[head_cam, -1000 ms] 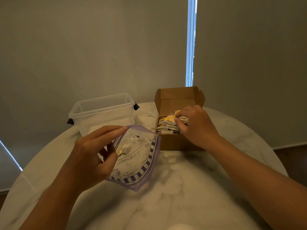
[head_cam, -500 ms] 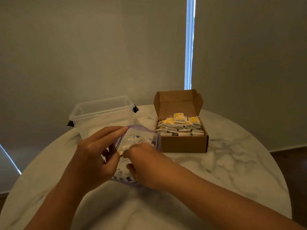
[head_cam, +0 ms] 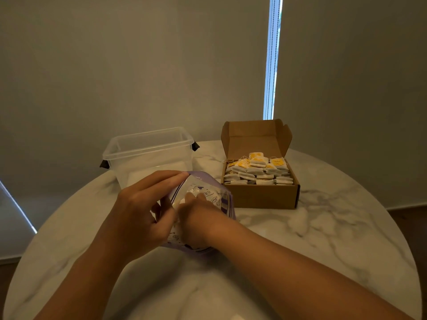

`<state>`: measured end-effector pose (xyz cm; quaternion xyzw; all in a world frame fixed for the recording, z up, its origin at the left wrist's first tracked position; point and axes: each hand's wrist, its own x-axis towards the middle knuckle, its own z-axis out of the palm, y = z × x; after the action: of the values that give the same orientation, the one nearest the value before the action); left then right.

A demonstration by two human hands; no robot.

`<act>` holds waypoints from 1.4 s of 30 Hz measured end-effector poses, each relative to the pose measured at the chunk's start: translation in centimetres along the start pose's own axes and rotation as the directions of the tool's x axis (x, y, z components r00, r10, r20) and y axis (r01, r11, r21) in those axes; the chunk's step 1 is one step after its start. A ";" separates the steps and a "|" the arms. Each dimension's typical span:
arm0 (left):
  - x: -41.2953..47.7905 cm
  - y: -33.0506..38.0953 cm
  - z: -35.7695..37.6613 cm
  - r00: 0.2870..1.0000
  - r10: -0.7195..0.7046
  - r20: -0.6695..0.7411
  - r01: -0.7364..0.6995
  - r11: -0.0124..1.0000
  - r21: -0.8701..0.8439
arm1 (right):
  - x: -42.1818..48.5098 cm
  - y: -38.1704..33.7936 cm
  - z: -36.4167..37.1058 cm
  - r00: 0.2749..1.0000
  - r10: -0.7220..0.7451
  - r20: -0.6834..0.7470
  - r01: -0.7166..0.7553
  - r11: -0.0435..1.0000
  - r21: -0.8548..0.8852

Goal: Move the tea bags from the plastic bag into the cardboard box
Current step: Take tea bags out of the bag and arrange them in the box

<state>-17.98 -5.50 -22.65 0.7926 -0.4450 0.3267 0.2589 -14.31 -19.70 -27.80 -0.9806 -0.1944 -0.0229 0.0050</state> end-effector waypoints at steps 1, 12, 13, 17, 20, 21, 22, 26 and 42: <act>0.0 0.0 0.0 1.000 -0.002 0.001 0.002 1.000 0.000 | 0.2 0.1 0.3 0.999 0.007 -0.044 -0.006 1.000 0.030; 0.0 0.2 0.2 0.999 -0.003 0.036 0.003 1.000 0.001 | 0.8 -0.7 1.5 0.949 0.204 -0.242 -0.134 0.952 0.276; 0.0 0.2 0.3 0.999 -0.003 0.035 0.003 1.000 0.005 | 0.9 -0.8 1.5 0.946 0.213 -0.245 -0.132 0.942 0.309; -0.1 0.1 0.3 0.999 0.008 0.036 -0.009 1.000 0.007 | 1.2 -1.1 2.2 0.932 0.267 -0.247 -0.147 0.897 0.417; -0.1 0.1 0.3 1.000 0.003 0.031 -0.003 1.000 -0.001 | 2.5 -1.5 3.2 0.931 0.249 -0.266 -0.164 0.939 0.304; -0.1 0.1 0.4 0.999 0.003 0.033 -0.003 1.000 0.000 | 2.9 -1.7 3.4 0.935 0.244 -0.257 -0.174 0.948 0.266; -0.1 0.1 0.4 0.999 0.004 0.037 -0.004 1.000 0.002 | 3.1 -1.8 3.5 0.939 0.240 -0.248 -0.181 0.954 0.238; 0.0 0.1 0.5 0.999 -0.002 0.050 0.001 1.000 0.018 | 3.1 -1.7 3.7 0.931 0.240 -0.273 -0.169 0.950 0.261; 0.0 0.3 0.5 0.998 0.009 0.055 -0.010 1.000 0.017 | 3.1 -1.9 3.5 0.930 0.312 -0.194 -0.232 0.909 0.347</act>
<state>-18.12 -5.99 -22.91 0.8013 -0.4529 0.3099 0.2382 -12.06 -16.69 -31.11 -0.9740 -0.0537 -0.1114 0.1900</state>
